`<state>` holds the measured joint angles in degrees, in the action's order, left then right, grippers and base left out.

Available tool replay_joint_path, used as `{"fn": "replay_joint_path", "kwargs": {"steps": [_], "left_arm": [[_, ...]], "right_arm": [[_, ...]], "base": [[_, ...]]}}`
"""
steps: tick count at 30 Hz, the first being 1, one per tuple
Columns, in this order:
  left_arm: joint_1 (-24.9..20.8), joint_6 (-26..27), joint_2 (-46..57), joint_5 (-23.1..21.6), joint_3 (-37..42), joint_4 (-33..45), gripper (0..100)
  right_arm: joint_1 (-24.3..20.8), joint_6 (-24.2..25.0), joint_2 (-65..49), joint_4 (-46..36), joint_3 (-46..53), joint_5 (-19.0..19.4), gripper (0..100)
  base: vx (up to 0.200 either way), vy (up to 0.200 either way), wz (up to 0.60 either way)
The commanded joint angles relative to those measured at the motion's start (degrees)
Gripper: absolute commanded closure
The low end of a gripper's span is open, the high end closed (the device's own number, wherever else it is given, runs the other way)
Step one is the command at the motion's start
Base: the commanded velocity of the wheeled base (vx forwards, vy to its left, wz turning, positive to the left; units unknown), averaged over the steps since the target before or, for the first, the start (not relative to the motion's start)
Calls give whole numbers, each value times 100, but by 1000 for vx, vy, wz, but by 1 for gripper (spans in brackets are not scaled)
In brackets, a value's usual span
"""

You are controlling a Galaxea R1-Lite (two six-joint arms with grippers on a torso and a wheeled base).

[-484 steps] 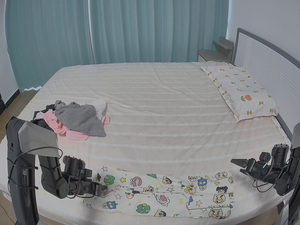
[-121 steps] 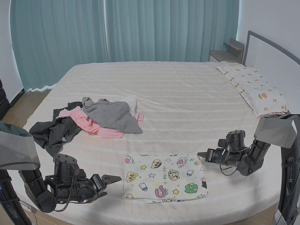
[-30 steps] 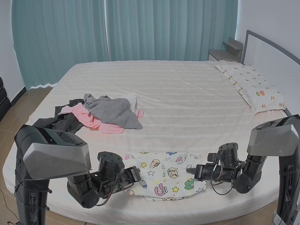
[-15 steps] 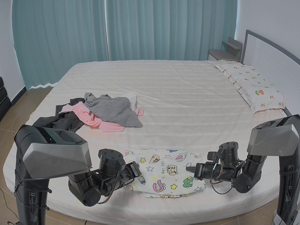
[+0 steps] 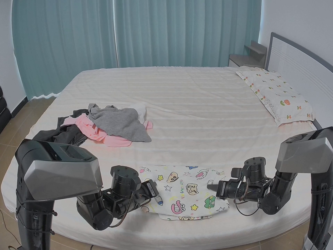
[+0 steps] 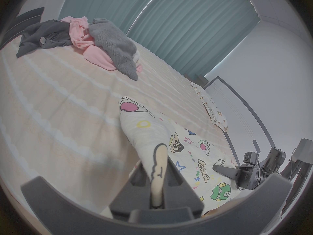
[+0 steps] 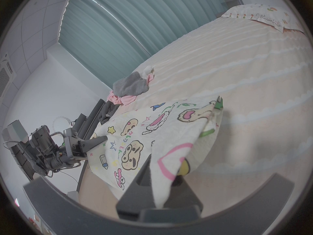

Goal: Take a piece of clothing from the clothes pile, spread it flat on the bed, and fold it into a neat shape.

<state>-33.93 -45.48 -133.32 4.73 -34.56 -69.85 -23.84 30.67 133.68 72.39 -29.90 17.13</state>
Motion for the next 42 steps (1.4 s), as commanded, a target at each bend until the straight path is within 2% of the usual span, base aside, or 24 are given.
{"fn": "replay_joint_path", "kwargs": {"steps": [1,32,42], "left_arm": [[-18,-4,78,2,20,-2,100],[-88,-48,-142,-34,-42,-2,100],[-44,-31,-353,2,-42,-11,100]], "right_arm": [[20,0,-62,3,28,1,100],[82,-9,-26,-14,151,-34,100],[91,-17,114,3,81,-34,100]], "base": [[0,-200,0],[0,-200,0],[0,0,0]]}}
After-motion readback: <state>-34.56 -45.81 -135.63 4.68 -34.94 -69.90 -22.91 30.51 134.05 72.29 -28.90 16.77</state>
